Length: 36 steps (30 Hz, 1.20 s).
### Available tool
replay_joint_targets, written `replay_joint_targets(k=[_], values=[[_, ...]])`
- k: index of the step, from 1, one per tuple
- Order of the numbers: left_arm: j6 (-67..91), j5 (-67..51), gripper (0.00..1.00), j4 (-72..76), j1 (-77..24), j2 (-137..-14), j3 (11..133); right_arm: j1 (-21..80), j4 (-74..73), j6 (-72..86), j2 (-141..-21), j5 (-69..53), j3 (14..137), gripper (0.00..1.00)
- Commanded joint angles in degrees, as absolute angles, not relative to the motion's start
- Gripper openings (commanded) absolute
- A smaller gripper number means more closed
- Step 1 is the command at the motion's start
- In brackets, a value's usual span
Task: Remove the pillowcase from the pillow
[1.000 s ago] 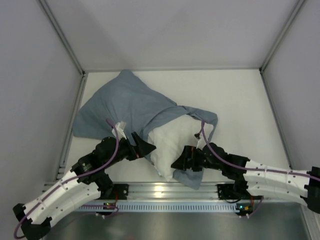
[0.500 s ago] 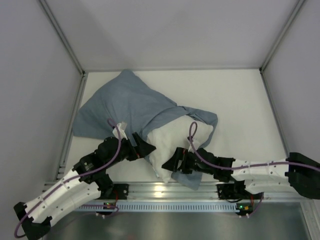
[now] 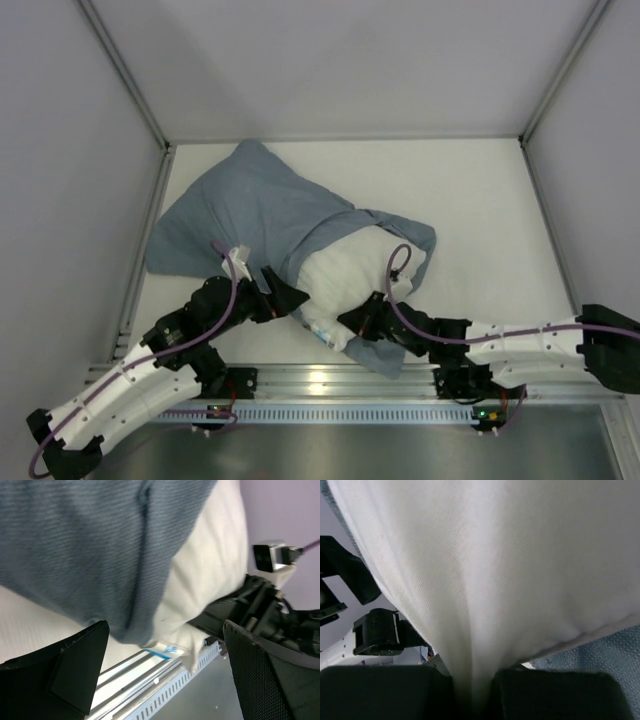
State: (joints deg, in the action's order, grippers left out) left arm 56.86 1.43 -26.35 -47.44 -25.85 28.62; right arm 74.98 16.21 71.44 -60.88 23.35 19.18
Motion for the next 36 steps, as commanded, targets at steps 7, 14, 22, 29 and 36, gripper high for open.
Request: replay_joint_targets(k=[7,14,22,29,36], values=[[58.89,11.95,0.99,-36.12,-47.64,-23.21,31.47,75.67,-14.74,64.86,-31.58,40.06,25.49,0.0],[57.49,6.87,0.98,-32.8,-47.64,-25.22,32.17,75.32,-25.49,61.26,-18.62,41.06,27.42,0.0],[55.99,-0.72,0.87,-23.47,-51.14,-38.66,39.1,75.41,-24.7,62.67,-29.88,37.18,29.09,0.0],[54.05,5.26,0.89,-22.24,-57.74,-48.24,45.78,75.41,-24.52,61.17,-31.73,36.83,31.81,0.0],[53.79,6.33,0.89,-18.3,-58.71,-54.66,44.22,75.32,-24.26,60.82,-30.76,34.54,32.87,0.0]])
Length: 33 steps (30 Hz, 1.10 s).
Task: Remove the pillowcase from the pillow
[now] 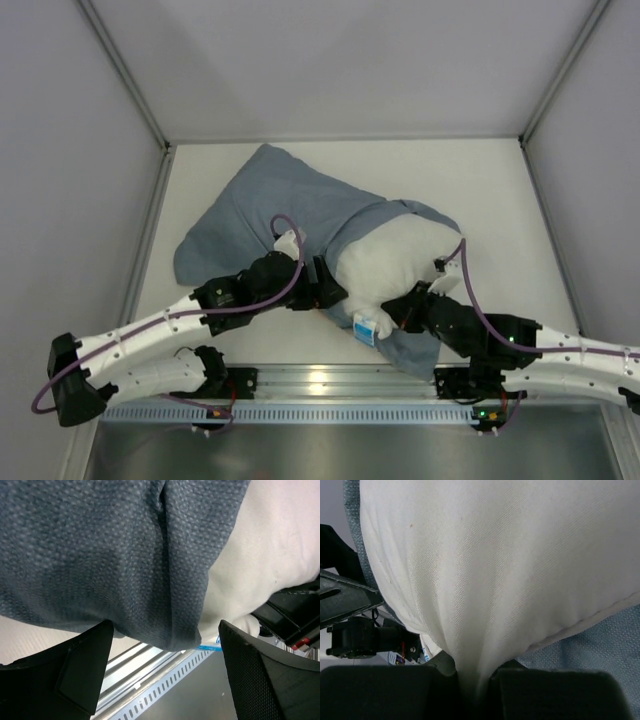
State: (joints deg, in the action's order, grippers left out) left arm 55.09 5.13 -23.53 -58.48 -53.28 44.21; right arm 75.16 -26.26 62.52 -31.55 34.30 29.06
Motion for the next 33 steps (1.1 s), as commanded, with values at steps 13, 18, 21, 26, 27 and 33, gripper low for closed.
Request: replay_joint_targets(k=[13,18,21,26,27,33], values=[[55.11,19.76,0.12,-23.97,-58.54,-49.57,37.97,75.32,-24.17,56.6,-23.31,29.54,41.03,0.0],[55.11,22.15,0.11,-27.51,-58.27,-49.83,38.15,75.32,-26.01,54.67,-15.32,28.3,44.11,0.0],[55.28,22.59,0.1,-27.86,-58.1,-49.4,37.44,75.41,-28.99,53.62,-10.65,29.0,45.78,0.0],[55.02,24.08,0.08,-29.44,-57.66,-49.57,37.53,75.15,-35.85,51.68,-3.96,31.55,53.34,0.0],[55.11,24.78,0.07,-30.4,-57.66,-49.66,37.62,74.97,-37.77,51.51,-3.52,31.73,55.44,0.0],[54.06,21.55,0.07,-28.58,-57.57,-49.04,37.61,74.27,-39.37,51.5,-5.61,30.68,55.38,0.0]])
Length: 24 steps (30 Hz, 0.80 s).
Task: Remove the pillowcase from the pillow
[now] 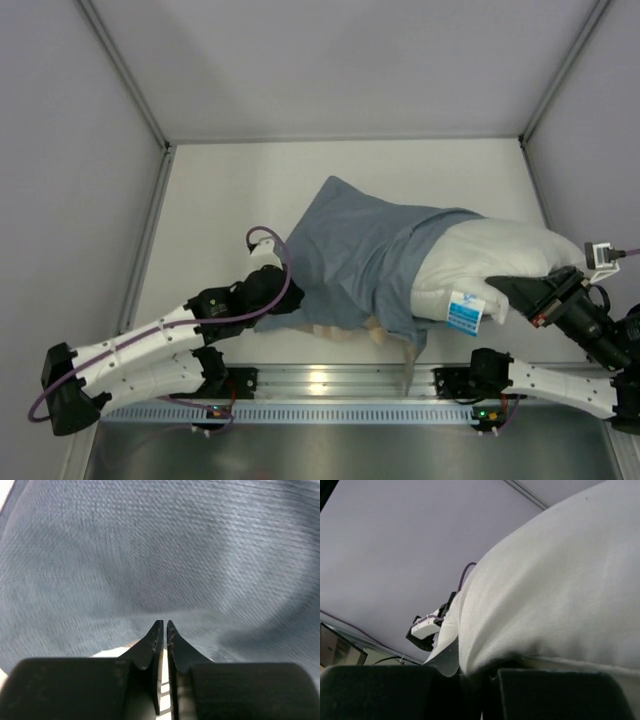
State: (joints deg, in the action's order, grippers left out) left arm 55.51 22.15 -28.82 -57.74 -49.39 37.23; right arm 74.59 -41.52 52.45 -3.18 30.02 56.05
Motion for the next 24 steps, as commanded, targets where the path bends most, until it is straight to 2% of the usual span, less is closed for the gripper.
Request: replay_joint_targets(k=[1,3,4,5,8,12,17,20,24], values=[[53.44,20.05,0.1,-27.78,-57.57,-48.96,37.88,74.18,-39.29,51.85,-6.49,30.67,54.5,0.0],[51.43,15.06,0.27,-26.2,-57.57,-48.26,38.67,74.18,-39.29,52.9,-8.86,30.59,51.44,0.0],[50.89,13.64,0.53,-25.15,-57.57,-47.29,39.8,74.18,-38.94,54.22,-9.75,30.32,50.02,0.0],[50.19,12.49,0.62,-24.96,-57.57,-46.68,40.42,74.27,-38.33,54.58,-10.63,29.89,48.7,0.0],[49.22,10.64,0.79,-25.14,-57.57,-42.3,42.79,74.18,-33.86,56.77,-13.88,26.38,41.77,0.0],[49.39,10.02,0.88,-25.14,-57.57,-36.48,43.68,74.18,-24.02,59.15,-20.36,20.5,32.28,0.0],[49.92,5.29,0.99,-24.87,-57.57,-34.54,42.63,74.27,-14.78,57.66,-33.71,17.14,31.99,0.0],[50.36,2.46,0.99,-24.52,-57.66,-35.77,42.8,74.27,-11.87,56.95,-41.01,15.91,32.69,0.0],[50.72,7.29,0.99,-24.52,-57.57,-38.39,44.63,74.88,-7.93,57.21,-47.1,11.17,32.79,0.0]])
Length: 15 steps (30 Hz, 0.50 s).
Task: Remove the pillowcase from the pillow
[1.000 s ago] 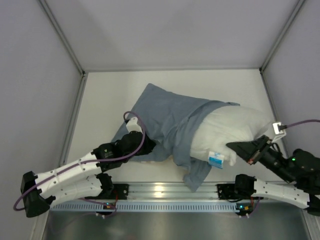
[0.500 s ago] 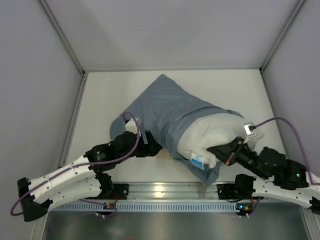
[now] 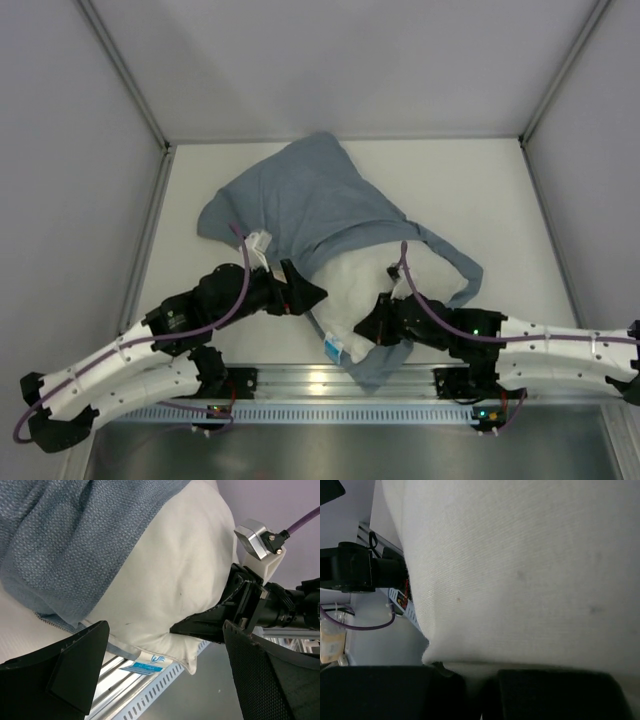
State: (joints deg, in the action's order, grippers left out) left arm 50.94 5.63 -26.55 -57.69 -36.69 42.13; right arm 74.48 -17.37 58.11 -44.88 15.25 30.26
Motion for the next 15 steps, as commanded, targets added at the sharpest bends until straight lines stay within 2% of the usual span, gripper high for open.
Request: replay_joint_targets(k=[1,4,7,9,15], values=[[48.71,8.43,0.99,-24.7,-57.57,-39.63,45.87,75.23,-7.13,57.74,-47.46,10.73,31.39,0.0],[41.44,11.77,0.99,-26.45,-57.66,-48.4,54.55,77.43,-7.47,60.11,-46.06,11.69,27.88,0.0],[31.25,9.85,0.99,-27.25,-57.57,-60.35,64.31,79.36,-9.84,62.22,-41.15,13.97,24.62,0.0],[27.88,12.54,0.99,-28.03,-57.57,-66.67,67.92,80.68,-11.94,63.37,-36.32,15.29,23.47,0.0],[17.15,10.56,0.99,-29.0,-57.66,-78.45,79.17,82.79,-26.43,64.69,-22.43,16.08,21.53,0.0]])
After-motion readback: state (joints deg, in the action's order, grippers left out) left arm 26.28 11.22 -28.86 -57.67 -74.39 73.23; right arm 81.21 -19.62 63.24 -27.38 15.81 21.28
